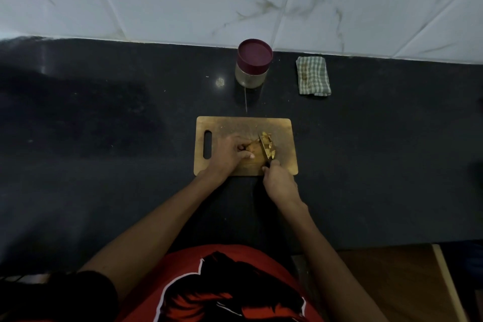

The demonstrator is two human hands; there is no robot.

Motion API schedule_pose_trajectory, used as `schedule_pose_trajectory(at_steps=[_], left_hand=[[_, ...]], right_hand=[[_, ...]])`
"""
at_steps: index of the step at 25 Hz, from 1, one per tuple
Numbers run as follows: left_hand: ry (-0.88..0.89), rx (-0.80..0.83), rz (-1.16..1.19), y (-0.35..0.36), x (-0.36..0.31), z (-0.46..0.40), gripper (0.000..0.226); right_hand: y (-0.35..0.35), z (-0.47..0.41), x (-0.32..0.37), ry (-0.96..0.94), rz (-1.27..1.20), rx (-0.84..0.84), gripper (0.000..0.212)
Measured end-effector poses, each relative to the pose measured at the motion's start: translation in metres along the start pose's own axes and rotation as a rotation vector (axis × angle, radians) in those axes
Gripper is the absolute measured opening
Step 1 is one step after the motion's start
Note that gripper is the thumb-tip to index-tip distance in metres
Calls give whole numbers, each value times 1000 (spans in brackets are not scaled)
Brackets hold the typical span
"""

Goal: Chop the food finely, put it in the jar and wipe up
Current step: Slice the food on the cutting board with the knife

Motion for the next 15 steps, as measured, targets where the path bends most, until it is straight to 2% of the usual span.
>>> schedule_pose_trajectory(at_steps=[7, 15], left_hand=[[4, -10, -19, 0, 0, 2, 42], [16, 18, 2, 0, 1, 0, 30]], right_hand=[[3, 8, 7, -50, -81, -4, 21], [7, 10, 11, -65, -73, 18, 20]])
Point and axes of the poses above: each hand's wrist, its own z-axis away from the middle knuckle, its own y-axis out of the palm, x = y × z, the point moved 6 cm from there along -z, towards the middle knuckle, and after that the axes turned 14 degrees about x, right-handed, at the moved point
